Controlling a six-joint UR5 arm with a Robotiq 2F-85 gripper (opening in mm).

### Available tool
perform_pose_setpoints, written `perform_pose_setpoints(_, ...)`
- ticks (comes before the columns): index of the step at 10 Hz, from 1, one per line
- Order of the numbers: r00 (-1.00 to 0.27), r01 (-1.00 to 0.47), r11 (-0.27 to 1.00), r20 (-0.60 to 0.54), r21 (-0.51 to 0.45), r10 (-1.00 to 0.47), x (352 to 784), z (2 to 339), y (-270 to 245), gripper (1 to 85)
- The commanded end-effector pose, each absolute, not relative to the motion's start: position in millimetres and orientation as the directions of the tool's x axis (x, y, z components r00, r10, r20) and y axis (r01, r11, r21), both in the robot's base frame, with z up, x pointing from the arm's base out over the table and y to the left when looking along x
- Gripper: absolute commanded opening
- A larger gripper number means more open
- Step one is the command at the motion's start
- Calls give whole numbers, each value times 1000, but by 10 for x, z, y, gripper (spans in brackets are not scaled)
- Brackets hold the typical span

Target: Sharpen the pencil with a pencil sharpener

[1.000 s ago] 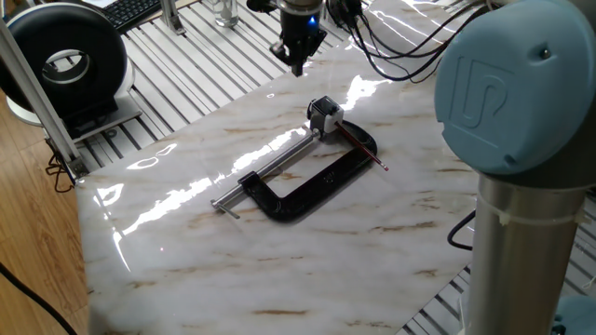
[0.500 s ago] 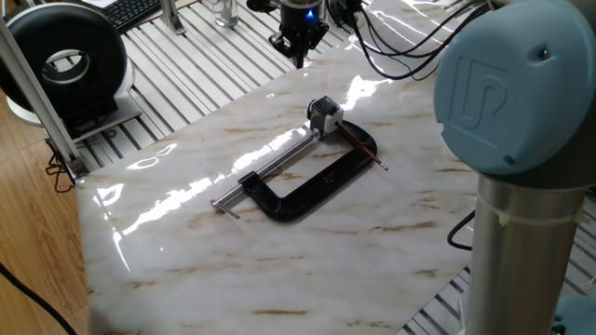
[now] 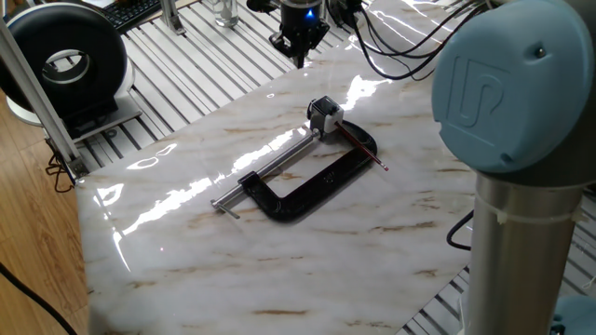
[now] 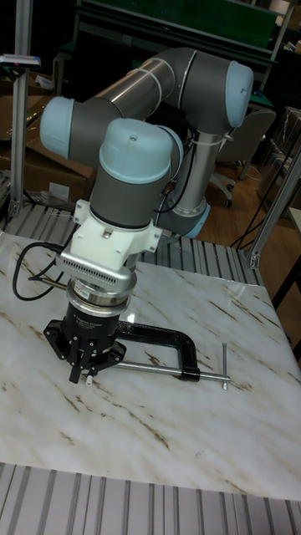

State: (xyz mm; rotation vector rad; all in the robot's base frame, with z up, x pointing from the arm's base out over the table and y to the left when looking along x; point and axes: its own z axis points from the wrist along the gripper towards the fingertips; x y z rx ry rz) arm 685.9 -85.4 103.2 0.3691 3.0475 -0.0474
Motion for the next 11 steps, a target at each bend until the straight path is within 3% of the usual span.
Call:
perform_pose_setpoints(1,-971,229,973,-64,-4,229,6851,1017,-830,10)
perform_pose_setpoints(11,-976,210,978,-57,-9,209,6851,977,-854,10)
